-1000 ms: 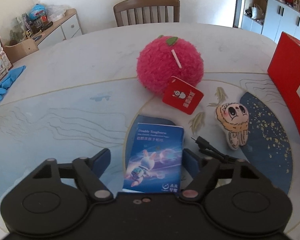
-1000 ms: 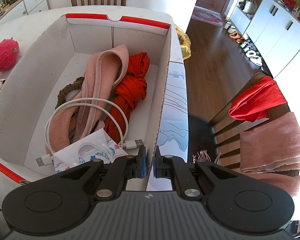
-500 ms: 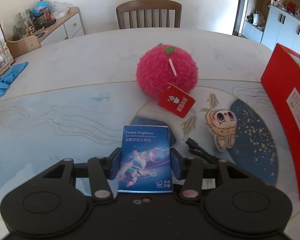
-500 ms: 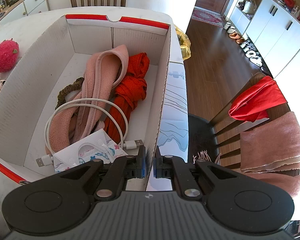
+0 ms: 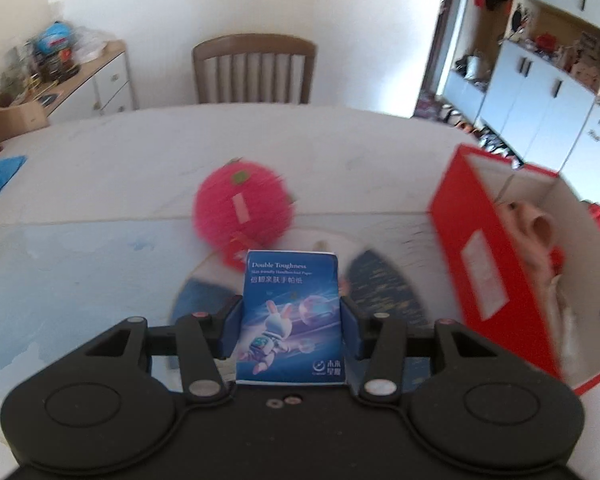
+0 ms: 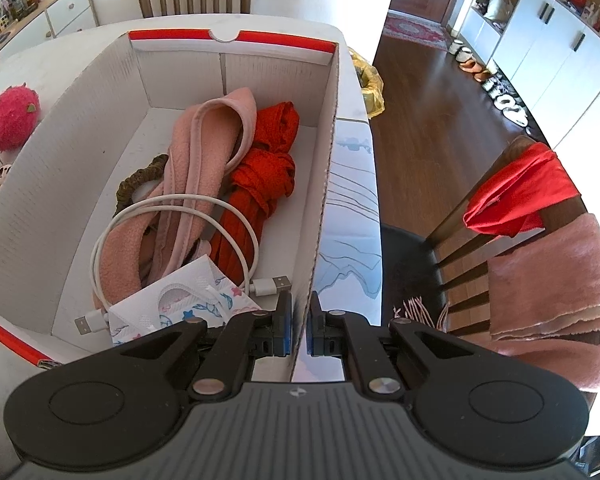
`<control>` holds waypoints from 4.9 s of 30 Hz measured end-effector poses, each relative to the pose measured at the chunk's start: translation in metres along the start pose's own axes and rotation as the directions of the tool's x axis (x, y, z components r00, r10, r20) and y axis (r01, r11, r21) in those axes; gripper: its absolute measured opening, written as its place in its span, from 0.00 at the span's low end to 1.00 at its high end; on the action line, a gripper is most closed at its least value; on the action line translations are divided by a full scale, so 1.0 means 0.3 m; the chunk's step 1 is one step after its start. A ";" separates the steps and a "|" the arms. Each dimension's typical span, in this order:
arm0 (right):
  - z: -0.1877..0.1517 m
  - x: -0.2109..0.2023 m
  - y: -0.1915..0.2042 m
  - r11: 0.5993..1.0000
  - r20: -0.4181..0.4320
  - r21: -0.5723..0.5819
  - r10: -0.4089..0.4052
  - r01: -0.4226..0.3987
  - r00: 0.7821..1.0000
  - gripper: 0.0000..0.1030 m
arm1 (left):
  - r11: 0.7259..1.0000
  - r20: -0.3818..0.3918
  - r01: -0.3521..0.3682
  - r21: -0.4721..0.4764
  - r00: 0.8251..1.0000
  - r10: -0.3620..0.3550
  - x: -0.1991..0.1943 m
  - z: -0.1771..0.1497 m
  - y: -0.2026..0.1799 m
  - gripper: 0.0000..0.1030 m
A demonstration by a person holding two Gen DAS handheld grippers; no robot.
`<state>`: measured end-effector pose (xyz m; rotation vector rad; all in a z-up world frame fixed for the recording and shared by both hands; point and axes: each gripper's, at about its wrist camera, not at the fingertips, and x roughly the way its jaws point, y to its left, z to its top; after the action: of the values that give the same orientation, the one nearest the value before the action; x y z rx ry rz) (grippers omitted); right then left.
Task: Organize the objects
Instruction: 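Lift the blue card box with the left gripper, then carry the blue card box with the left gripper over the box and lower it, then open the left gripper to set the card box upright inside, then move the left gripper back to the table over the cream plush doll, then close the left gripper on the cream plush doll and lift it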
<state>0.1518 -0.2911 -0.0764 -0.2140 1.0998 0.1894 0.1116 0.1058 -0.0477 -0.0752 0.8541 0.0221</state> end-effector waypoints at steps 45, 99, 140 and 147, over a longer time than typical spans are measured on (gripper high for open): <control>0.012 -0.012 -0.053 0.995 0.046 0.016 0.093 -0.094 0.995 0.07 | 0.950 -0.060 0.018 0.313 0.998 0.001 0.286 0.197 -0.792 0.47; 0.001 -0.006 -0.050 0.997 0.032 0.017 0.078 -0.078 0.996 0.06 | 0.962 -0.059 0.077 0.264 0.996 -0.064 0.190 0.190 -0.745 0.86; -0.005 -0.001 -0.016 1.000 0.006 0.003 0.014 -0.014 1.000 0.06 | 0.998 -0.005 -0.061 -0.003 0.998 0.061 0.218 0.002 -0.140 0.98; -0.005 -0.002 -0.017 1.000 0.005 0.009 0.011 -0.011 1.000 0.06 | 0.997 -0.014 -0.074 0.022 0.997 0.075 0.278 -0.020 -0.133 0.94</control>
<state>0.1516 -0.2965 -0.0760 -0.1993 1.0972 0.1948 0.1638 0.0645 -0.1121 -0.0233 0.8717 0.0823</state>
